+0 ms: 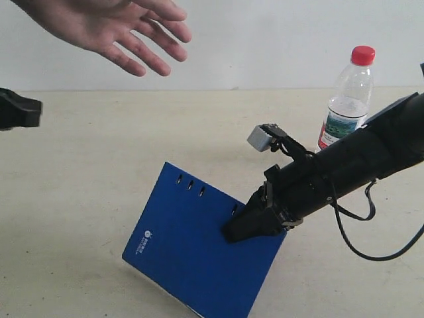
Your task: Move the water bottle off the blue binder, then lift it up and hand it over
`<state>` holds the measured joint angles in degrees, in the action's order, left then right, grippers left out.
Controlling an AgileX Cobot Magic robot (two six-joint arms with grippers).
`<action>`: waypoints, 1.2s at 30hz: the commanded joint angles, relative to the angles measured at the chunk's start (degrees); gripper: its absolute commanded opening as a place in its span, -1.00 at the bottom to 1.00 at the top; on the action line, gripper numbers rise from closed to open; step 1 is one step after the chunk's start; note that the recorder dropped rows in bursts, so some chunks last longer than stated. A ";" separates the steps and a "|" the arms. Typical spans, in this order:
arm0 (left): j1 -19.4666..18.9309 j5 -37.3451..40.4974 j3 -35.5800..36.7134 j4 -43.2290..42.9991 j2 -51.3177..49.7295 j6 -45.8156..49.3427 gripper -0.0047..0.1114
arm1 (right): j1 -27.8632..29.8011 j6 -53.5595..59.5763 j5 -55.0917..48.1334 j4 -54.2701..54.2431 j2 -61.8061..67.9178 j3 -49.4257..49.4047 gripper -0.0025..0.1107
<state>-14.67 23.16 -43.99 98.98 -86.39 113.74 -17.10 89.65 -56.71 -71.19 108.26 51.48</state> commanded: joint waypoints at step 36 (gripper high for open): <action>-0.11 -27.54 43.99 0.97 67.63 -20.41 -0.84 | -0.03 -22.47 -1.04 19.67 -46.52 -10.16 -0.96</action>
<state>-14.80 -5.39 -0.23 99.65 -19.38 94.51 -17.19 71.95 -55.39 -52.75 65.57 41.50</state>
